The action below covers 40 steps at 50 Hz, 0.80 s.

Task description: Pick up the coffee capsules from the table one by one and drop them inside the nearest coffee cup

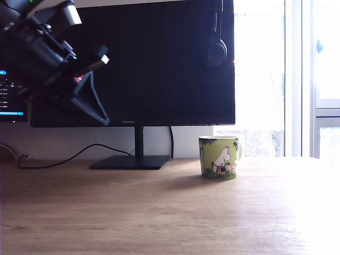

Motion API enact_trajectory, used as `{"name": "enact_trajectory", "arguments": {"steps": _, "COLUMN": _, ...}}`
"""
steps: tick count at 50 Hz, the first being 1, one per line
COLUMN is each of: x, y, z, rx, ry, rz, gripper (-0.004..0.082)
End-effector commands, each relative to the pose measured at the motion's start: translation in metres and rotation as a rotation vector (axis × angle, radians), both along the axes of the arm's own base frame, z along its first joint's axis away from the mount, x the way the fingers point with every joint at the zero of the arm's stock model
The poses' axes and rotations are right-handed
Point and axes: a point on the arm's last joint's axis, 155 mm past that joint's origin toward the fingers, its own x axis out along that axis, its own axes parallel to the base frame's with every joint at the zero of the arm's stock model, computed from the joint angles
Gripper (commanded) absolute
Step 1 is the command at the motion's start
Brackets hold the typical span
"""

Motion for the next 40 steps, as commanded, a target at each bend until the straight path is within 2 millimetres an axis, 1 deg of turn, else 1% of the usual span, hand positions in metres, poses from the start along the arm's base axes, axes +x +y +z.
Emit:
{"name": "enact_trajectory", "arguments": {"steps": 1, "x": -0.006, "y": 0.007, "z": -0.008, "rx": 0.0, "ry": 0.011, "rz": 0.017, "gripper": -0.002}}
{"name": "enact_trajectory", "arguments": {"steps": 15, "x": -0.03, "y": 0.024, "z": -0.027, "rx": -0.039, "ry": 0.072, "rz": 0.082, "gripper": -0.002}}
{"name": "enact_trajectory", "arguments": {"steps": 18, "x": -0.032, "y": 0.026, "z": -0.028, "rx": -0.039, "ry": 0.077, "rz": 0.086, "gripper": -0.002}}
{"name": "enact_trajectory", "arguments": {"steps": 24, "x": -0.033, "y": 0.026, "z": -0.024, "rx": -0.043, "ry": 0.068, "rz": 0.085, "gripper": -0.002}}
{"name": "enact_trajectory", "arguments": {"steps": 33, "x": -0.034, "y": 0.027, "z": -0.027, "rx": -0.035, "ry": 0.076, "rz": 0.087, "gripper": -0.0019}}
{"name": "enact_trajectory", "arguments": {"steps": 40, "x": -0.034, "y": 0.025, "z": -0.025, "rx": -0.04, "ry": 0.068, "rz": 0.083, "gripper": -0.0019}}
